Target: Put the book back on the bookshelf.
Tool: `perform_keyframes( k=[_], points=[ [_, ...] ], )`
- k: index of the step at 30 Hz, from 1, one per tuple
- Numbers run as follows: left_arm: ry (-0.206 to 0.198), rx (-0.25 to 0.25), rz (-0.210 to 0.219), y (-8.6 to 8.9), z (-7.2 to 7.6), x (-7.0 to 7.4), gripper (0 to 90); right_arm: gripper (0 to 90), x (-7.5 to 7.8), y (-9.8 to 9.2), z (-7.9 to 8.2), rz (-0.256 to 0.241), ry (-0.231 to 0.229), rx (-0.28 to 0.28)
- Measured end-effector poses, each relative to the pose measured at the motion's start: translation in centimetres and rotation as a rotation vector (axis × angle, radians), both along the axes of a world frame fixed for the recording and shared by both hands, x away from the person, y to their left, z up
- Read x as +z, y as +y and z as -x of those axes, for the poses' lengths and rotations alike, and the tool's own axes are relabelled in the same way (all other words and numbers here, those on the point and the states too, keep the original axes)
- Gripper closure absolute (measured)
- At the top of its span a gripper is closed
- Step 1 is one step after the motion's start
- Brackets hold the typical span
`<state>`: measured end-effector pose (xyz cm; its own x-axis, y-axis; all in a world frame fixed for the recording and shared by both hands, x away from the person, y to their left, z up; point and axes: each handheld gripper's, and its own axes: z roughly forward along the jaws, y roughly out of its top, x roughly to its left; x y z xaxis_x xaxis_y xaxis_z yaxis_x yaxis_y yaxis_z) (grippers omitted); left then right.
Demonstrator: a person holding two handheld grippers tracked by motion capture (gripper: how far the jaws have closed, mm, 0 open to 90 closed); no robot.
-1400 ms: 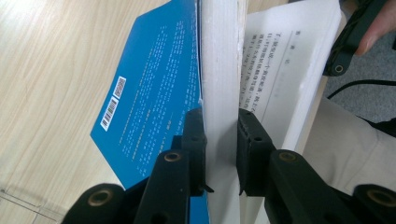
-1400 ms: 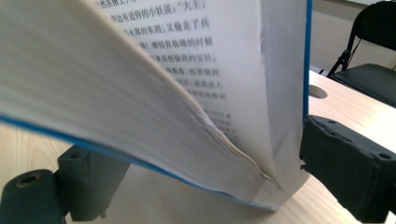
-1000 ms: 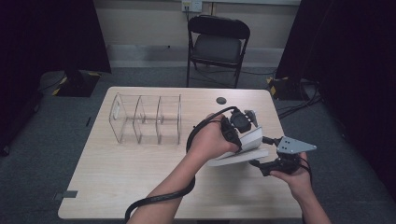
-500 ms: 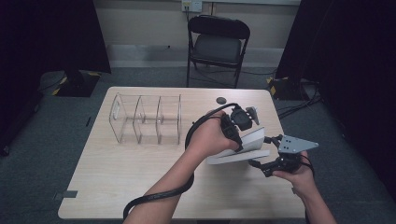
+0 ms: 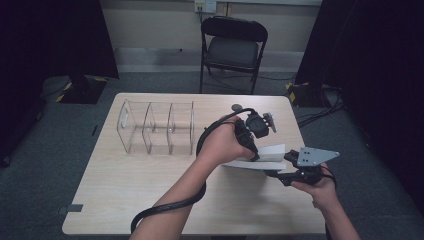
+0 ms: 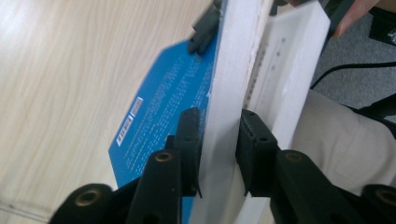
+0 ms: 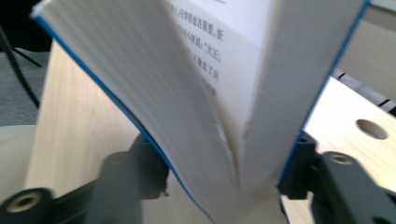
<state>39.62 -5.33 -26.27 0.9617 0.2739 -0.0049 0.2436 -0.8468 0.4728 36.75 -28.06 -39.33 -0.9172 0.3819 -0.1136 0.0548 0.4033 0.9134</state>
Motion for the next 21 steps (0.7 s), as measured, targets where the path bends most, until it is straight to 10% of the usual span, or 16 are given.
perform_keyframes(
  k=[10,19,21],
  points=[
    [-0.196,-0.014,0.1,1.4,-0.5,0.1,48.4,54.4,0.2,-0.2,-0.6,-0.042,0.072,-0.016],
    [-0.156,0.009,0.082,1.2,-1.6,0.7,42.6,55.0,0.4,-0.3,-1.0,-0.047,0.078,-0.013],
    [-0.13,0.047,0.138,1.5,-1.8,1.4,35.2,56.4,0.3,-0.5,-1.1,-0.058,0.087,-0.019]
  ],
)
